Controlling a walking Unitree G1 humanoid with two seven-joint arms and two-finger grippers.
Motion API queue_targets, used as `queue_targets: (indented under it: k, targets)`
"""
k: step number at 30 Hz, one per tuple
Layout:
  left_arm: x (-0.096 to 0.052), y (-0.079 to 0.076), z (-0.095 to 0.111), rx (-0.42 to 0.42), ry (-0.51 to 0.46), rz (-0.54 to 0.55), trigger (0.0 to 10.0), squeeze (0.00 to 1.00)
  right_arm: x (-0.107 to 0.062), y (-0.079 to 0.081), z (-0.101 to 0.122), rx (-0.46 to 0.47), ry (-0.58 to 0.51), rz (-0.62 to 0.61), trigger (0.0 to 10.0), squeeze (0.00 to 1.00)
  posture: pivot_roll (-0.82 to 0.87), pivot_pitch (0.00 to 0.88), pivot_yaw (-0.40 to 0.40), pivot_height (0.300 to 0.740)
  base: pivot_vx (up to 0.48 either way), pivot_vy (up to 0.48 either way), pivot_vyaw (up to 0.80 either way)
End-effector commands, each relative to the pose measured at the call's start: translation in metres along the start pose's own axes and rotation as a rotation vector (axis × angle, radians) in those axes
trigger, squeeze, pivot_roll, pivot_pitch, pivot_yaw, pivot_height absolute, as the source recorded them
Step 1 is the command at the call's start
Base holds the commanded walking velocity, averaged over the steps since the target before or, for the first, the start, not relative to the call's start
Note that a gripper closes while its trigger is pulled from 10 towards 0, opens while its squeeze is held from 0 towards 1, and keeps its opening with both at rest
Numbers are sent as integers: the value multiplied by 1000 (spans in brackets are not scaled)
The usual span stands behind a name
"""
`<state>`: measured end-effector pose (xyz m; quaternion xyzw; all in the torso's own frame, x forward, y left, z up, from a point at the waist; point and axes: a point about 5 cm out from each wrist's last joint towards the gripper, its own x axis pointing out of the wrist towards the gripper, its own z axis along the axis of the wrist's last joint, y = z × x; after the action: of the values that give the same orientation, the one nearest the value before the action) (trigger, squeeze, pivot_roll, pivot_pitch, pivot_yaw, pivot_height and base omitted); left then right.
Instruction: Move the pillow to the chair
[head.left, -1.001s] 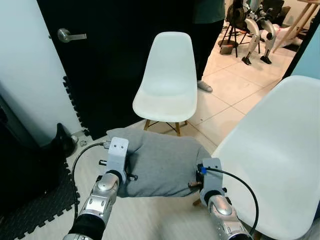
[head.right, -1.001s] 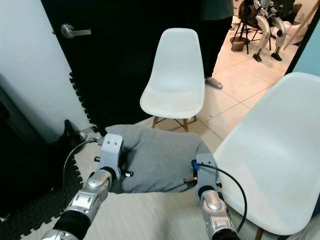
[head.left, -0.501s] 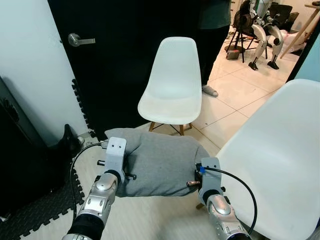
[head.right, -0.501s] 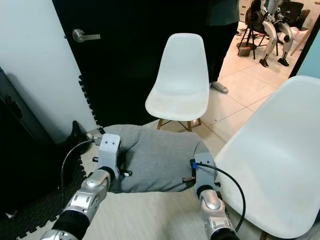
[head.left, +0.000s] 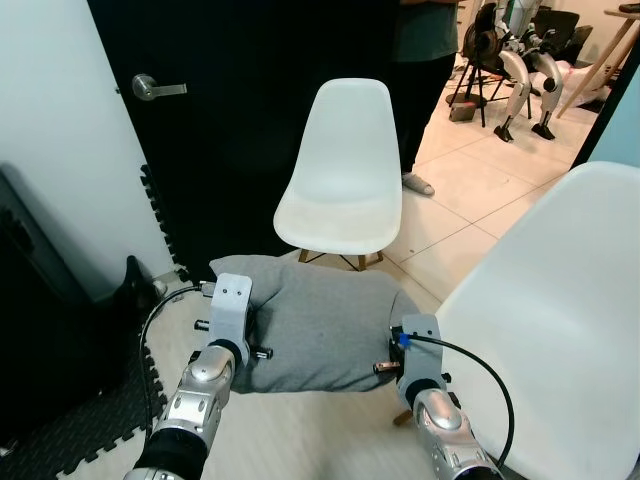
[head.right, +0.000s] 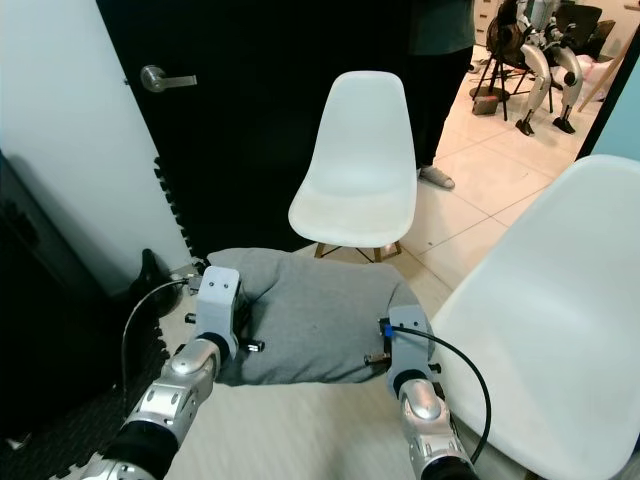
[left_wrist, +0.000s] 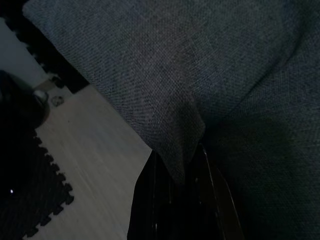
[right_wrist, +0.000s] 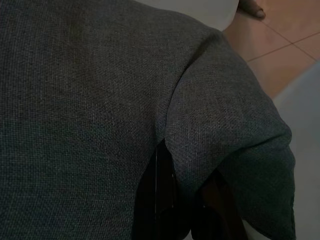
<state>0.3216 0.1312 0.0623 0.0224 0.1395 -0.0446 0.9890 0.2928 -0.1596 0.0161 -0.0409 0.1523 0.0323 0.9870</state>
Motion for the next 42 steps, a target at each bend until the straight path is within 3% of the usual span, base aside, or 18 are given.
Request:
queue_targets:
  k: [1,22,30,42]
  targets:
    - [1,6,13,-5,-65,21,10000,0,2,7,6,-28,-30,30,10000,0,77,57,55,740,326,0,0]
    - [1,6,14,13,-72,-2,10000,0,2,6,5,1,-32,13,10000,0,78,39,65,740,331,0,0]
    - [0,5,13,14,-71,-11,10000,0,2,4,6,15,-40,3,10000,0,77,40,70,740,331,0,-762]
    - [0,4,13,15,-69,-17,10000,0,2,4,4,8,-33,2,10000,0,76,41,73,740,333,0,0]
